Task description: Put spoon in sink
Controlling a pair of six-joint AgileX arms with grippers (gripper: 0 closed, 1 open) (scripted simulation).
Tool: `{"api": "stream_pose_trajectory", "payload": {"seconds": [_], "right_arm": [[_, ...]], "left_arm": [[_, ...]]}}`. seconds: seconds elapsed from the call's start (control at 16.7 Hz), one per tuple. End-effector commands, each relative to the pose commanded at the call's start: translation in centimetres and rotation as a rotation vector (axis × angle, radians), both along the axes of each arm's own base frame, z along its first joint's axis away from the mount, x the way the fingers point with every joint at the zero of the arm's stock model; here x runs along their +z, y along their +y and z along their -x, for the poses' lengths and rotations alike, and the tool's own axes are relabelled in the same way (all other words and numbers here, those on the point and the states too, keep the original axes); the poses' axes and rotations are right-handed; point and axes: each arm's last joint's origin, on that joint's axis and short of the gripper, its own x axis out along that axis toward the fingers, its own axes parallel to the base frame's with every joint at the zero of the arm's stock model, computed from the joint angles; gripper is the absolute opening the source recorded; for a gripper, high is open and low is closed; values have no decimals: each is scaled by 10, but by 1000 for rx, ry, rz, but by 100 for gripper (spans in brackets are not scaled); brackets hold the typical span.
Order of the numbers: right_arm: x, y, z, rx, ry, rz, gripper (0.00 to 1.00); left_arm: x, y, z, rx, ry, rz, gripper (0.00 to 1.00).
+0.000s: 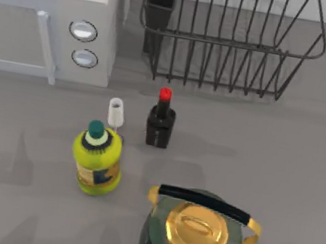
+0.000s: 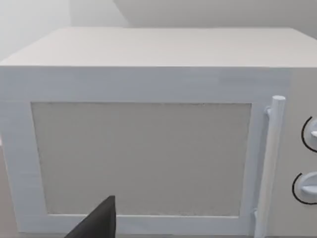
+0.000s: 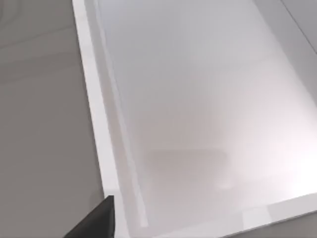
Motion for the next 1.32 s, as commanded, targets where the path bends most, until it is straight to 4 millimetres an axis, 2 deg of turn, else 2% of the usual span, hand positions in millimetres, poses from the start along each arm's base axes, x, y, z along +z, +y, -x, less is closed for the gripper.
{"api": "stream_pose_trajectory", "payload": {"seconds": [0.24, 0.6, 0.78, 1.14, 1.32], "right_arm": [[8, -23, -31, -162, 372, -144, 100], [-1, -62, -70, -363, 796, -332, 100], [-4, -72, -78, -409, 884, -376, 100], [-5, -71, -79, -408, 890, -376, 100], [-22, -73, -81, -413, 893, -380, 100]], "left_arm": [[0, 0, 0, 0, 0, 0, 100], [0, 0, 0, 0, 0, 0, 100], [0, 0, 0, 0, 0, 0, 100], [0, 0, 0, 0, 0, 0, 100], [0, 0, 0, 0, 0, 0, 100]]}}
